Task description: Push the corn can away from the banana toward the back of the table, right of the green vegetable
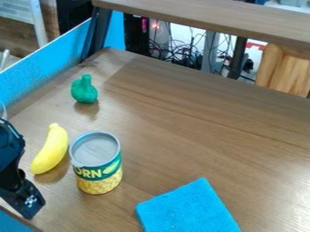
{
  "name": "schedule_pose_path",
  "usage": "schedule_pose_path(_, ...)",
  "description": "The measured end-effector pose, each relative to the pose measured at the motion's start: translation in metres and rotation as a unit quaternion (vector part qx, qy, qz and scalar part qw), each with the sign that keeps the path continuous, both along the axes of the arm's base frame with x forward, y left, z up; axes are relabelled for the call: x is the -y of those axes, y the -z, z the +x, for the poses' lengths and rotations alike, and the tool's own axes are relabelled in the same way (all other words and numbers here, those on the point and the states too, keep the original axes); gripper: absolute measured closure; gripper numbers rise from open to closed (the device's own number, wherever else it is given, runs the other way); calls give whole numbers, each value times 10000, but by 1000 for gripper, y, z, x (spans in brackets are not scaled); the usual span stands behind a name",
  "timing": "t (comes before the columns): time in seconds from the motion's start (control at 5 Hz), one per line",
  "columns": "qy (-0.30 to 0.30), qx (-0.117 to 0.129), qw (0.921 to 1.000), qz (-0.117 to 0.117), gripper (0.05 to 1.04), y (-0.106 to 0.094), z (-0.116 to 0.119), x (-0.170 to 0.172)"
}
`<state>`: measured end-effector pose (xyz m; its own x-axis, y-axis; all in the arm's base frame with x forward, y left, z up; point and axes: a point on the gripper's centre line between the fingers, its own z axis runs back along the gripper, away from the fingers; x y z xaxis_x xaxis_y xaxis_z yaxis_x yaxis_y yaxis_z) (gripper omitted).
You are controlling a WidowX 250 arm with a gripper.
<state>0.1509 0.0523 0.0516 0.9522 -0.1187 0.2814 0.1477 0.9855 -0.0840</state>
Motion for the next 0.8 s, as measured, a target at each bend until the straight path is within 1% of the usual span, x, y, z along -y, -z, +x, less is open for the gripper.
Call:
schedule_pose_path(0.2,3,-41,10000,-23,83,2,-2,1)
schedule_pose_path(0.4,82,-3,10000,-14,83,7,4,5)
schedule_pose_path(0.6,97,92,9999,105,83,14,16,12)
schedule_pose_path(0.8,194,258,9994,146,83,16,27,22)
